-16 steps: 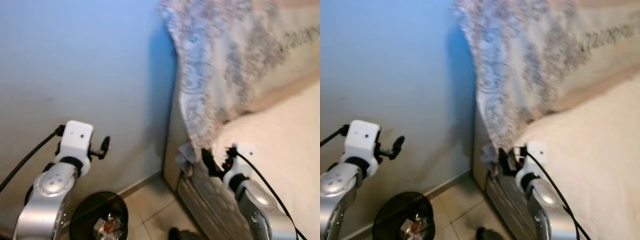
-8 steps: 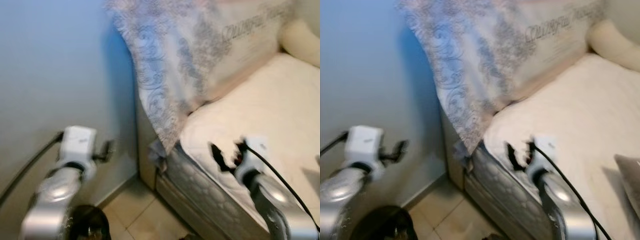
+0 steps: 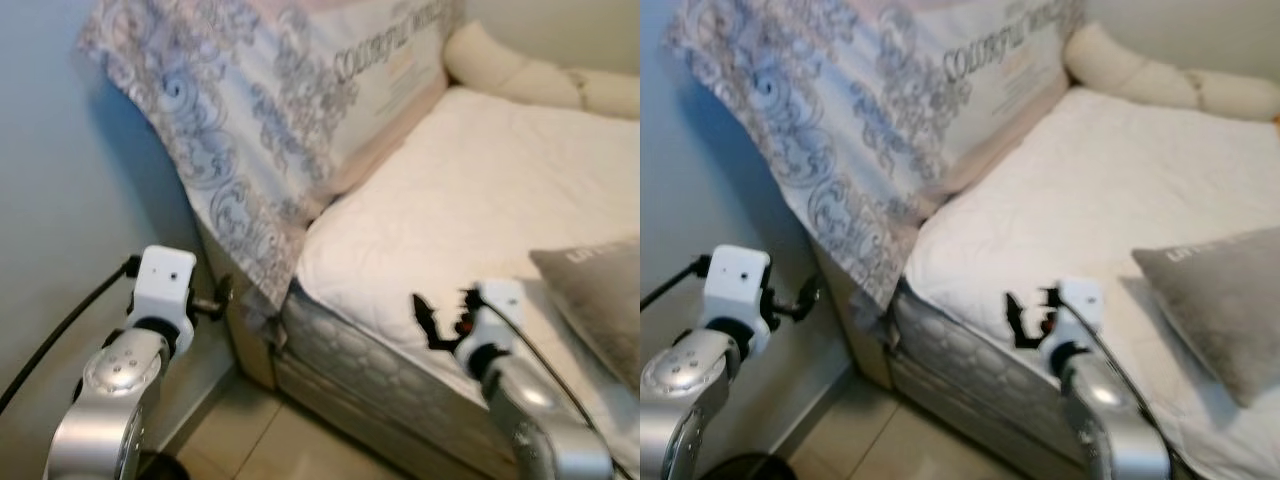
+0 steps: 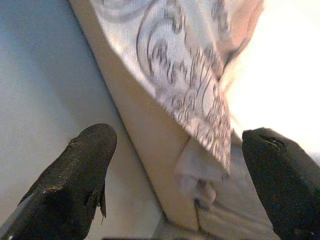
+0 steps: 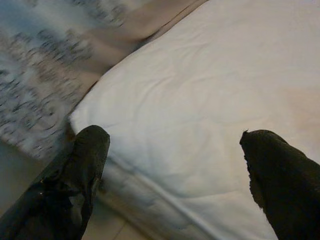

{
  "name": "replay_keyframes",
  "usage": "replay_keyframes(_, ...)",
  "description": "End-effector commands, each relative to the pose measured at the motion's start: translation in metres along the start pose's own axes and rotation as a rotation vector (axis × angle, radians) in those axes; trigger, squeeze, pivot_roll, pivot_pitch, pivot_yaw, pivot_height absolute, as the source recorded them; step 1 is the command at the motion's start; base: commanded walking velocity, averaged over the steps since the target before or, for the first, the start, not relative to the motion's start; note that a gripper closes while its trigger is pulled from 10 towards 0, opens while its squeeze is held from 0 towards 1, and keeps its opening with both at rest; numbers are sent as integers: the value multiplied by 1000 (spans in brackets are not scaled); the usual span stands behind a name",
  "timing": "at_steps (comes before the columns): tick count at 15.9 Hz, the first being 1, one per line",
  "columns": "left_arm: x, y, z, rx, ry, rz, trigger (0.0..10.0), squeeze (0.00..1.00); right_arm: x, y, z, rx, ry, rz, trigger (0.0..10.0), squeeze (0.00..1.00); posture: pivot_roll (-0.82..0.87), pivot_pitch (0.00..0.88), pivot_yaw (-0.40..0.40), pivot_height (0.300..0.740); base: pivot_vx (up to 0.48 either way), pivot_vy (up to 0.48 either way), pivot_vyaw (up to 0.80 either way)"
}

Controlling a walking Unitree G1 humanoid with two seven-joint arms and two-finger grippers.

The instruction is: Clean up the room

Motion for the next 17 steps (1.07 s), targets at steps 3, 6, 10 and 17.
replay_keyframes(3,0,-1,5,-8,13,-3,10000,0,-6,0,4,-8,22,5,10000,0,-67,0,-16,740,0,0,-748)
replay_keyframes(6,-2,1,5,-6,15,-15,10000,0,-11,-4,-2,-7,17,9,10000,0,-71,0,-15,740,0,0,-748)
replay_keyframes(10,-6,7,1,-2,8,-33,10000,0,-19,-3,-6,56,33,-20,10000,0,-76,0,-15,740,0,-187,-547)
replay_keyframes(17,-9,8,3,-12,10,-41,10000,0,-20,7,1,137,-3,-71,10000,0,-76,0,-21,740,0,-440,0)
Point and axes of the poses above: a point about 5 cm out from each wrist's last joint towards the gripper, its own x axis pointing back from the gripper into the wrist, its own y axis along the axis of the wrist's last joint, z = x × y, the point moved 6 cm from there along -x, pointing out of the wrist towards the gripper, and after that the axes turned 15 degrees about -x, right-handed, at the moved point
